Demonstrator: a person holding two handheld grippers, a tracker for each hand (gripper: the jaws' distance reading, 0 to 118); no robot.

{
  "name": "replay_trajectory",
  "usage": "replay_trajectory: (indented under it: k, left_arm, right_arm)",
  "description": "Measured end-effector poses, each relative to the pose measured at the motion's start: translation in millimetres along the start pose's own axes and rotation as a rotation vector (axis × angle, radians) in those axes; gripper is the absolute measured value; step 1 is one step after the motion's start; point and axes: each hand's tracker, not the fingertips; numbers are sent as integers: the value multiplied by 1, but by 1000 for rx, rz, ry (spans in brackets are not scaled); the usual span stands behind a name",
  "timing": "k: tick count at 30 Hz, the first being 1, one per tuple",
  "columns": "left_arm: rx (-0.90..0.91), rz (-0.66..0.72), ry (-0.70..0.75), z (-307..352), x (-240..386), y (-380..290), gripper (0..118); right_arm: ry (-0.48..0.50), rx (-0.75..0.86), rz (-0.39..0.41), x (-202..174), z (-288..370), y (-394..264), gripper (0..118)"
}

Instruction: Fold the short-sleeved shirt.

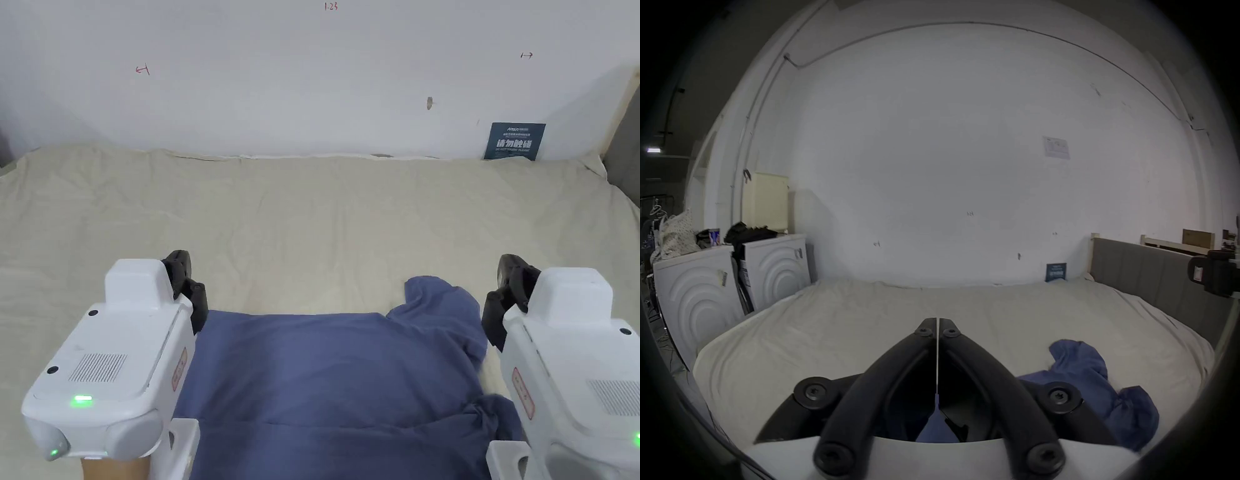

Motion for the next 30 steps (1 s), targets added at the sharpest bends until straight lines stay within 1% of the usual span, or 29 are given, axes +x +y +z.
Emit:
replay_trajectory:
  k: [2,7,12,16,18,19,20,21,22,23,24,26,28,29,30]
  left_arm:
    - [-8,3,13,-5,5,-1,0]
    - [-58,8,6,-37,-11,-7,0]
    - [-219,34,-42,-102,-38,-17,0]
    - [-391,53,-90,-167,-58,-29,0]
    - [-487,65,-98,-204,-69,-41,3]
    - [-513,41,-88,-216,-71,-49,9]
    - [-573,22,-86,-232,-75,-58,22]
    - [-617,20,-75,-249,-79,-68,55]
    - [-644,26,-69,-262,-83,-79,83]
    - [-699,47,-62,-271,-85,-88,106]
    - [-738,52,-52,-281,-86,-98,117]
    - [-798,36,9,-299,-88,-119,115]
    - [-821,36,27,-308,-89,-135,112]
    - [-843,48,27,-313,-91,-143,108]
    - [-875,52,30,-317,-92,-150,100]
  right_arm:
    - [-4,-8,5,-1,-5,-1,1]
    - [-1,-30,-2,1,-25,-2,1]
    - [0,-61,6,1,-53,-6,1]
    - [2,-98,17,1,-82,-12,1]
    - [-2,-118,17,1,-97,-16,1]
    - [-4,-126,17,1,-104,-18,1]
    - [-7,-137,17,2,-112,-21,1]
    - [-9,-149,16,3,-120,-24,1]
    - [-11,-156,15,3,-126,-27,1]
    - [-15,-167,14,5,-134,-30,1]
    - [-17,-174,14,6,-140,-33,1]
    - [-28,-195,16,8,-151,-39,1]
    - [-38,-216,8,12,-163,-45,1]
    - [-43,-228,-1,14,-167,-49,1]
    - [-47,-236,-6,16,-171,-52,1]
